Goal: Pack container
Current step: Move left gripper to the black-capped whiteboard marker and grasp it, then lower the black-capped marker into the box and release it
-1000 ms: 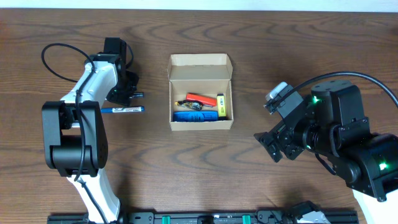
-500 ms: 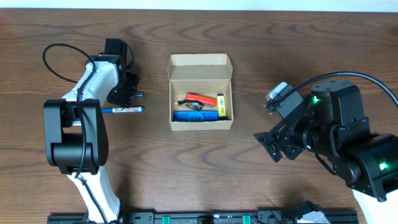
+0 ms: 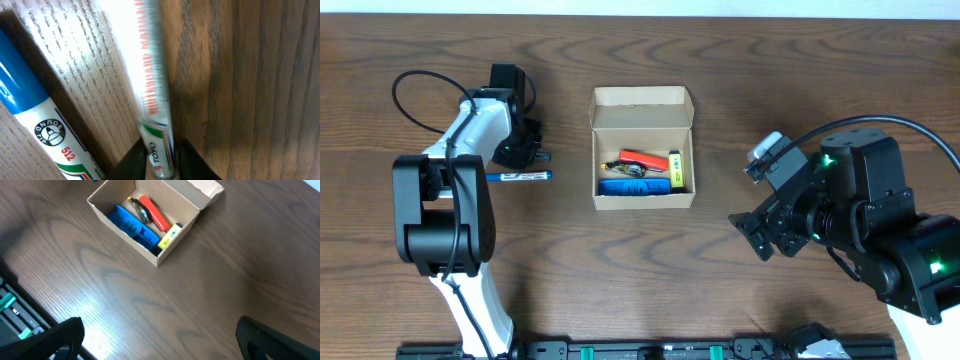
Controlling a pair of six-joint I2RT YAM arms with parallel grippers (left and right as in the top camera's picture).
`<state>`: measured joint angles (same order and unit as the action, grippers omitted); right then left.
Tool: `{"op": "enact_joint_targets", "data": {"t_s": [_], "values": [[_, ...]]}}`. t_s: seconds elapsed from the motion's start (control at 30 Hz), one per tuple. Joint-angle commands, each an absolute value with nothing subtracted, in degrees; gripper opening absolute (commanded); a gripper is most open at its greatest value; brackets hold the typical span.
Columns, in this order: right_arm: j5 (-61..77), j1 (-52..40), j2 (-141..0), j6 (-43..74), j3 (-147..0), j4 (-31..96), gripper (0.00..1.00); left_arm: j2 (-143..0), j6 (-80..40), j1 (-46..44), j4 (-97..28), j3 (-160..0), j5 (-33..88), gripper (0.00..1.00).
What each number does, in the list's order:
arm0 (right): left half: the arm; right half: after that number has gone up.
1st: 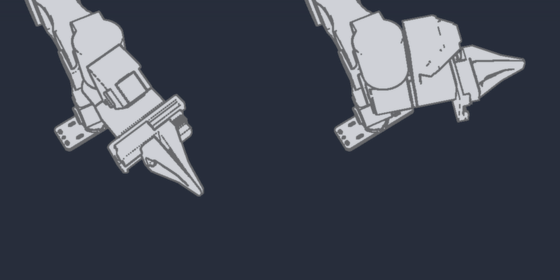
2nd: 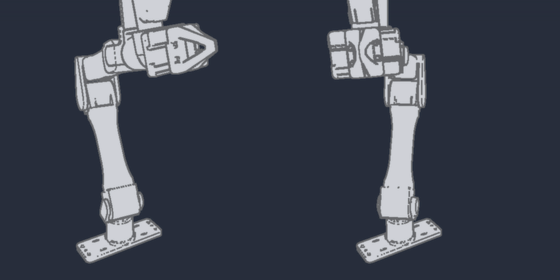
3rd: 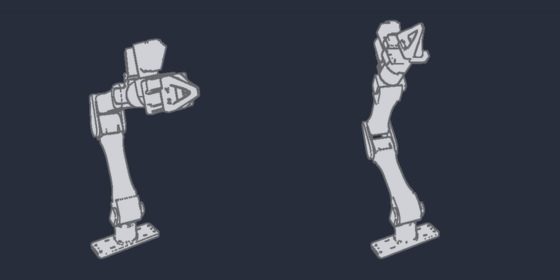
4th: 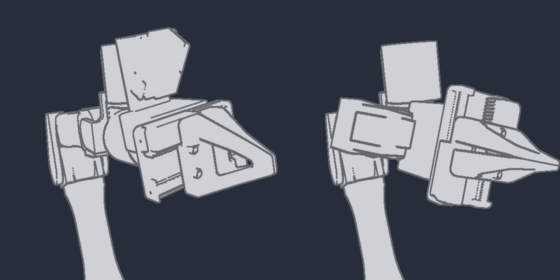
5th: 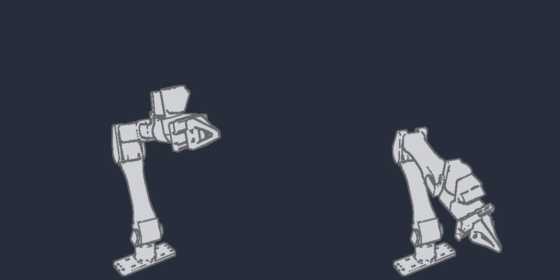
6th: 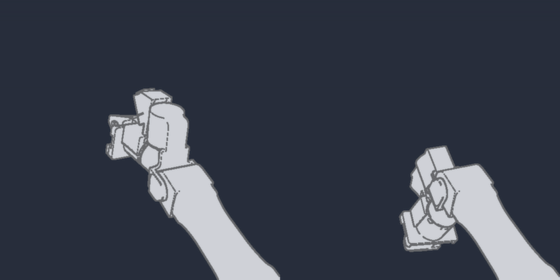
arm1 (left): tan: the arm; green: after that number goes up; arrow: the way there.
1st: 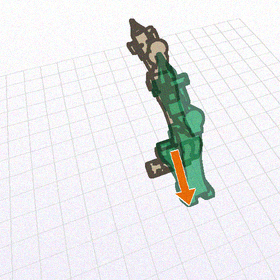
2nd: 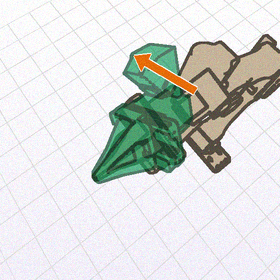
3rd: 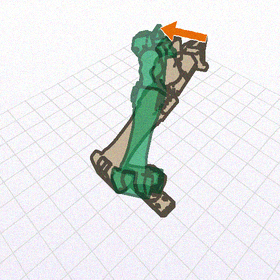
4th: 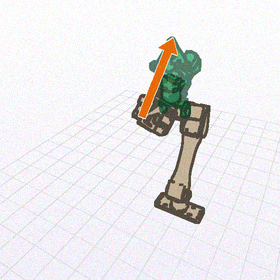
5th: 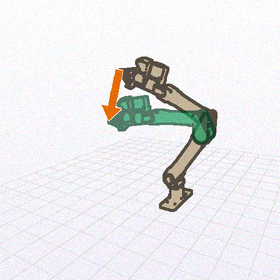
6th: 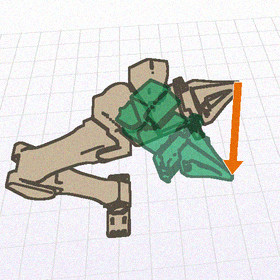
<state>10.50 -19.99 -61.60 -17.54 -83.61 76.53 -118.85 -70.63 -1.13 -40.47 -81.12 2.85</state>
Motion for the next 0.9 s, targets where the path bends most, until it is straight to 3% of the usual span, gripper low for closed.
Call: {"op": "enact_joint_targets", "data": {"t_s": [0.0, 0.07, 0.27, 0.47, 0.87], "values": [[10.5, -19.5, -61.5, -17.4, -83.5, 76.6, 0.99, -120.6, -69.2, -0.7, -41.0, -82.2, 2.9, 0.16], [10.5, -19.5, -61.5, -17.4, -83.5, 76.6, 0.99, -120.6, -67.6, -0.7, -42.9, -83.4, 3.2, 0.06], [10.5, -19.5, -61.5, -17.4, -83.5, 76.6, 0.99, -119.8, -58.5, -0.9, -52.9, -92.3, 3.2, 0.06], [10.5, -19.5, -61.5, -17.4, -83.5, 76.6, 0.99, -115.9, -32.6, -2.7, -56.8, -100.7, 3.6, 0.06], [10.5, -19.5, -61.5, -17.4, -83.5, 76.6, 0.99, -105.6, 12.8, -11.7, -57.9, -101.2, 14.0, 0.06]]}}
